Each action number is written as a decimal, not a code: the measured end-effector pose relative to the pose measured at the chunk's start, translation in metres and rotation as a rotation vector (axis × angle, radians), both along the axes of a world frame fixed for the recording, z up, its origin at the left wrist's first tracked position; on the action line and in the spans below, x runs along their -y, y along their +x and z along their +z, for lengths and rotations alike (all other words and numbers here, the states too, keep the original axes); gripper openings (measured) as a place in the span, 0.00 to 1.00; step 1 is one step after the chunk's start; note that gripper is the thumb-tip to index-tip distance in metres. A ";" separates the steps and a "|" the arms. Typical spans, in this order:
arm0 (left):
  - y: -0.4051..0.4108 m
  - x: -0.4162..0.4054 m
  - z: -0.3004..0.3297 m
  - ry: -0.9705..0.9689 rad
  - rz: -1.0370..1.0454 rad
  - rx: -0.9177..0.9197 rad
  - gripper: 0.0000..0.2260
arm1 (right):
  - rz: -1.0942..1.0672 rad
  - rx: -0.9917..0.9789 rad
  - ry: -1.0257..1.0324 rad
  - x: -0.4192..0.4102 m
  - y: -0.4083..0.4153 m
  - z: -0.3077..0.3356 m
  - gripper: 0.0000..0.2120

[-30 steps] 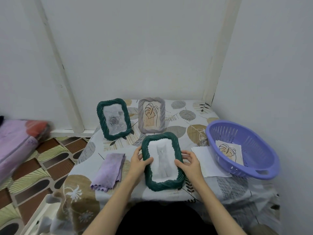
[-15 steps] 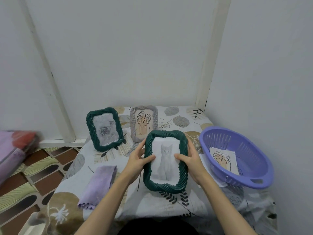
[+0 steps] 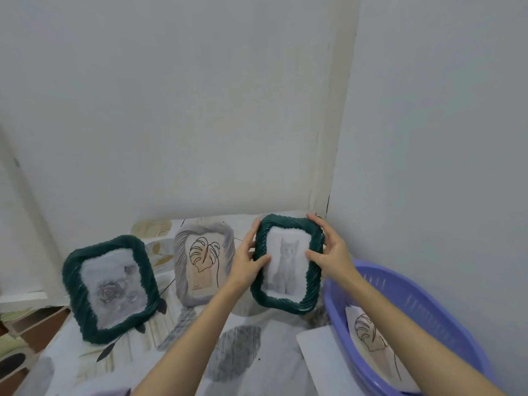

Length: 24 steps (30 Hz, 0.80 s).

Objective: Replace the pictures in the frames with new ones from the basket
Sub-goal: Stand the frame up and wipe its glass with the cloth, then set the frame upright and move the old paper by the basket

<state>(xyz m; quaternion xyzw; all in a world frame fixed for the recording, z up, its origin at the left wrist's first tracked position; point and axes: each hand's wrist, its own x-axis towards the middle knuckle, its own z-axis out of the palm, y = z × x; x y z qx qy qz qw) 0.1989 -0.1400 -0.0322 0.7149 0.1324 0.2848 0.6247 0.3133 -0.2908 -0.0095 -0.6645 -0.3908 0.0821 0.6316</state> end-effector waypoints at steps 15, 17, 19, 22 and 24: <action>0.037 -0.022 -0.047 0.132 0.048 -0.056 0.34 | -0.040 0.070 -0.111 -0.016 0.036 -0.042 0.32; 0.036 -0.021 -0.049 0.146 0.052 -0.048 0.34 | -0.031 0.076 -0.106 -0.015 0.034 -0.042 0.32; 0.035 -0.021 -0.052 0.152 0.062 -0.057 0.34 | -0.019 0.073 -0.109 -0.014 0.031 -0.041 0.32; 0.031 -0.019 -0.051 0.107 0.078 -0.113 0.36 | -0.013 0.025 -0.132 -0.009 0.030 -0.038 0.34; 0.024 -0.015 -0.049 0.059 0.116 -0.136 0.37 | -0.049 -0.022 -0.154 0.002 0.032 -0.034 0.38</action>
